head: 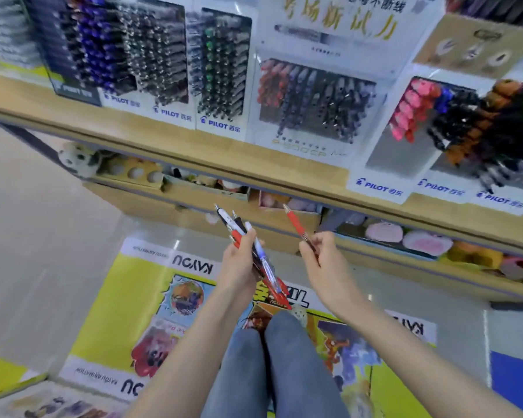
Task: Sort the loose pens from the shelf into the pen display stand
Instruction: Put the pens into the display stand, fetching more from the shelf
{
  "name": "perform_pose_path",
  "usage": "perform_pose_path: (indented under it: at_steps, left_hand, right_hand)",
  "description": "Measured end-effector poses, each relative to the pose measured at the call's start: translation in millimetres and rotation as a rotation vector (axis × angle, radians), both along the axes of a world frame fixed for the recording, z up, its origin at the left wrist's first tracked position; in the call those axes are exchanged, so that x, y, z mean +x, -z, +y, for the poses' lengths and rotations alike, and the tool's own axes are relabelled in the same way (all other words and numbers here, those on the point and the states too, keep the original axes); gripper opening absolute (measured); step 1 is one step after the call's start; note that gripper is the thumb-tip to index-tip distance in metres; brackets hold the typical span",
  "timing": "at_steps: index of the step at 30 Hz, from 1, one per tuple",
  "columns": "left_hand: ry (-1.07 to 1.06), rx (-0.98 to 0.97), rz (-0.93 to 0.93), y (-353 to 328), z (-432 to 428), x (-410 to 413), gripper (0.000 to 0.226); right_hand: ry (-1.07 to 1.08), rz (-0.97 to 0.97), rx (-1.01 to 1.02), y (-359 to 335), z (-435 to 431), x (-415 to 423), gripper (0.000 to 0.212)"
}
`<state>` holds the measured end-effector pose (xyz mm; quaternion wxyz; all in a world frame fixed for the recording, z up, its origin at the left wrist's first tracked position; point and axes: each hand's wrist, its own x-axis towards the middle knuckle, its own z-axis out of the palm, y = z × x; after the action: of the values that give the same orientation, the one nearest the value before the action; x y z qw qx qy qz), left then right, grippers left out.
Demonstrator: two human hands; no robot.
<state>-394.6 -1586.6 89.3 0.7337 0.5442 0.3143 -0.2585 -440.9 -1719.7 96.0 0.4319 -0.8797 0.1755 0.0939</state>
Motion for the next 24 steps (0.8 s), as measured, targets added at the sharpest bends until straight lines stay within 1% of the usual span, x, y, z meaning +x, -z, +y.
perform_pose_path:
  at_steps: [2, 4, 8, 9, 11, 13, 14, 18, 22, 24]
  left_hand:
    - [0.042, 0.003, 0.01, -1.3, -17.3, 9.6, 0.027]
    - [0.092, 0.008, 0.012, -2.4, -33.7, 18.7, 0.025]
    - [0.166, 0.01, -0.008, -5.0, -64.5, 36.1, 0.024]
    - [0.177, 0.007, -0.015, -7.4, -72.6, 39.8, 0.021]
    - [0.206, -0.004, -0.032, -13.2, -88.2, 45.6, 0.018]
    - [0.236, -0.041, -0.05, -18.7, -103.3, 49.9, 0.02]
    - [0.247, -0.058, -0.057, -20.6, -110.3, 51.9, 0.021]
    - [0.279, -0.079, -0.067, -26.6, -134.2, 61.6, 0.013]
    - [0.334, -0.11, -0.043, -35.9, -146.9, 72.1, 0.016]
    - [0.386, -0.115, -0.043, -39.4, -149.1, 78.7, 0.013]
  right_hand:
    - [0.038, -0.032, 0.034, -1.4, -13.6, -0.4, 0.01]
    - [0.089, -0.104, 0.064, -3.1, -26.7, -0.7, 0.008]
    - [0.182, -0.196, 0.024, -4.6, -55.1, 2.1, 0.007]
    - [0.191, -0.201, 0.012, -5.1, -62.8, 3.7, 0.008]
    - [0.212, -0.199, -0.006, -6.7, -77.5, 7.1, 0.018]
    - [0.246, -0.217, -0.003, -8.0, -91.4, 10.4, 0.026]
    - [0.267, -0.228, 0.006, -8.1, -98.0, 11.5, 0.025]
    - [0.35, -0.282, 0.007, -11.5, -123.1, 15.8, 0.011]
    - [0.431, -0.403, -0.074, -18.5, -142.1, 20.4, 0.009]
    - [0.483, -0.455, -0.087, -21.1, -145.5, 25.0, 0.007]
